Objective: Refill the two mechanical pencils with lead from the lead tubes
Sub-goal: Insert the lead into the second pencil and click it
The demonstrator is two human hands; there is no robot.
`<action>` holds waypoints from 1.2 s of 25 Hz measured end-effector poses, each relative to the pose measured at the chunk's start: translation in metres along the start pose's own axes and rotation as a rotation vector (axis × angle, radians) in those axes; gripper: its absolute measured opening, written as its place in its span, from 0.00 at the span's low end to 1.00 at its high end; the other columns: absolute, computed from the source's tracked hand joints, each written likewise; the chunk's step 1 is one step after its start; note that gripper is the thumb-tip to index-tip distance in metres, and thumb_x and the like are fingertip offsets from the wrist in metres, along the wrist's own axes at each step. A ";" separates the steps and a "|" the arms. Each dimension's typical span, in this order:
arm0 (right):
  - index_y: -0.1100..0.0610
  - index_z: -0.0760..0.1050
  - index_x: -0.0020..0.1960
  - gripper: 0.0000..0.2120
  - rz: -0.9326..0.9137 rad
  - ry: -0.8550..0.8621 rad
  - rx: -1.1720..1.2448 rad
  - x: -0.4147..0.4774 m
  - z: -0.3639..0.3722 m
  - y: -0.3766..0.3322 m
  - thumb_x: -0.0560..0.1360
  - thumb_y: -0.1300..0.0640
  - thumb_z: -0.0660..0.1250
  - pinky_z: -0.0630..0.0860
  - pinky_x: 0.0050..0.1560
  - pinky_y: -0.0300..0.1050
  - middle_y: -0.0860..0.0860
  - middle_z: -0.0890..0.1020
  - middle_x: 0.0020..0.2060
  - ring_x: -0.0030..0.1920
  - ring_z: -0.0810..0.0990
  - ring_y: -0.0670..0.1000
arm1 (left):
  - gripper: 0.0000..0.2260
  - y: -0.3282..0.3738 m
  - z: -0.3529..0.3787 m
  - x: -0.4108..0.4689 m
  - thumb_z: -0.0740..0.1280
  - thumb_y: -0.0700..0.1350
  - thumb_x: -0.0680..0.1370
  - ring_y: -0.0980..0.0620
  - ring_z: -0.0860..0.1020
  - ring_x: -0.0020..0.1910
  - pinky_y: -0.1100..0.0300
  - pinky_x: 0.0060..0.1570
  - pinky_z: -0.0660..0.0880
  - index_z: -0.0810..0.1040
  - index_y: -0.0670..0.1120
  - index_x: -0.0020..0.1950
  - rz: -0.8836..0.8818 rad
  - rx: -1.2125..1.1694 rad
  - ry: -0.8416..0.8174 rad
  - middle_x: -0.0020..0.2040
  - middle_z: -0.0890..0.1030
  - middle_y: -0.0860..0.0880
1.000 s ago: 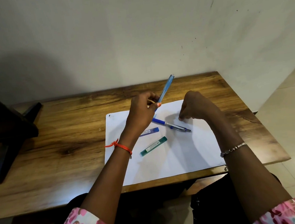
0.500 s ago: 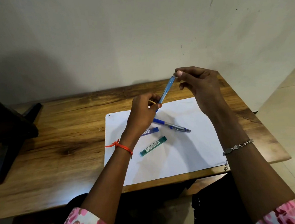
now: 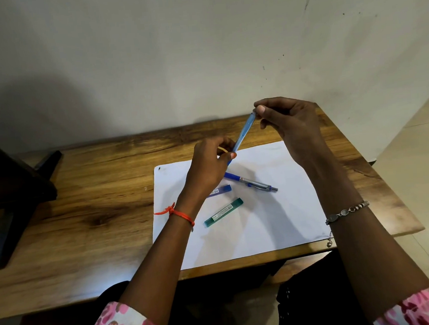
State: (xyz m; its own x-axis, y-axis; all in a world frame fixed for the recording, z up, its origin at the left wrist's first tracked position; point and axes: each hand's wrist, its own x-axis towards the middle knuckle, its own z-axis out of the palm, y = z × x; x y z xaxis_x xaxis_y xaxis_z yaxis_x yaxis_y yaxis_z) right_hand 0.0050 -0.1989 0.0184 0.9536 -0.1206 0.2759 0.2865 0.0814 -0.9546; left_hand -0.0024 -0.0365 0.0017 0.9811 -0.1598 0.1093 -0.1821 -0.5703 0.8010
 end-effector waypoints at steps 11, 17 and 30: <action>0.57 0.82 0.44 0.08 -0.045 -0.011 -0.056 0.002 -0.001 0.002 0.71 0.68 0.68 0.77 0.40 0.41 0.47 0.84 0.32 0.32 0.78 0.50 | 0.08 0.000 0.000 -0.002 0.67 0.37 0.74 0.54 0.75 0.43 0.72 0.37 0.69 0.79 0.39 0.52 0.005 0.002 0.019 0.50 0.81 0.44; 0.58 0.82 0.44 0.08 -0.061 -0.029 -0.088 0.002 -0.001 0.001 0.70 0.68 0.69 0.78 0.43 0.43 0.48 0.84 0.33 0.33 0.79 0.54 | 0.08 0.000 0.001 -0.003 0.67 0.37 0.74 0.52 0.76 0.43 0.70 0.38 0.71 0.79 0.38 0.53 -0.007 -0.010 0.026 0.50 0.81 0.43; 0.61 0.82 0.52 0.09 0.121 -0.228 -0.774 -0.001 0.012 0.022 0.73 0.66 0.68 0.69 0.30 0.26 0.58 0.84 0.48 0.39 0.76 0.48 | 0.09 -0.005 -0.011 0.006 0.67 0.37 0.74 0.50 0.76 0.45 0.57 0.48 0.75 0.78 0.37 0.53 -0.043 -0.065 0.090 0.48 0.80 0.43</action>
State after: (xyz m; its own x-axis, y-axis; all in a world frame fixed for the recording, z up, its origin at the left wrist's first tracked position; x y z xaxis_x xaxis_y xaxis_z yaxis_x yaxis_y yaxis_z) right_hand 0.0112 -0.1851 -0.0013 0.9932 0.0565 0.1018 0.1144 -0.6358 -0.7633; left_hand 0.0047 -0.0259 0.0043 0.9903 -0.0620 0.1243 -0.1383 -0.5214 0.8420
